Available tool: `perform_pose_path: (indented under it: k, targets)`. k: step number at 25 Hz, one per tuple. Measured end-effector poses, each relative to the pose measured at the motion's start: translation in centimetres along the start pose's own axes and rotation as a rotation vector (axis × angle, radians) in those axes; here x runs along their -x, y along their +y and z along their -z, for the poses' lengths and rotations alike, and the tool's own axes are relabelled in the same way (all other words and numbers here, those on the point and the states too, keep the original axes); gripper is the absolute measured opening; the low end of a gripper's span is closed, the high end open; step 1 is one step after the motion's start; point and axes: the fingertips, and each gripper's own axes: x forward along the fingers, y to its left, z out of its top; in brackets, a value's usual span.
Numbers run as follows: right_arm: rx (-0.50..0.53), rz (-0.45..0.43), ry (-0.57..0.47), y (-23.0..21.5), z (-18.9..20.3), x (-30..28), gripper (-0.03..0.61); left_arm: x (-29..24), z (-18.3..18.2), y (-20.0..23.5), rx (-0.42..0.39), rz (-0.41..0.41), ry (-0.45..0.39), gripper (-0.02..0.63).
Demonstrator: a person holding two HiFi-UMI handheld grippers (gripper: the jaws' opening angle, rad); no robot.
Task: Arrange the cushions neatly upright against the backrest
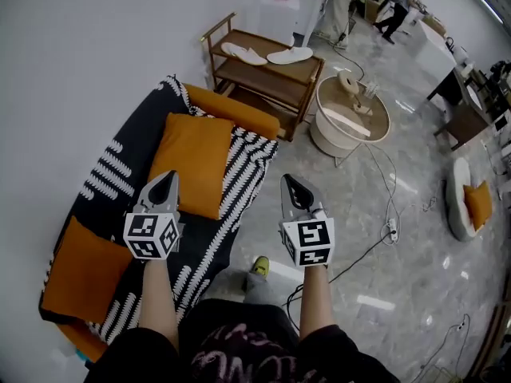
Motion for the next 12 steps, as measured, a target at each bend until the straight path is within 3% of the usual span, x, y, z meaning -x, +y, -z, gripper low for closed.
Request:
perform_pose_path:
  k: [6, 12]
  targets:
    - [0.008, -0.069, 0.003, -8.5, 0.2, -5.3, 0.014, -7.4, 0.8, -2.5, 0.044, -0.067, 0.037, 0.002]
    - [0.005, -0.146, 0.012, -11.0, 0.5, -10.5, 0.013, -11.2, 0.8, -1.8, 0.067, -0.131, 0.047, 0.002]
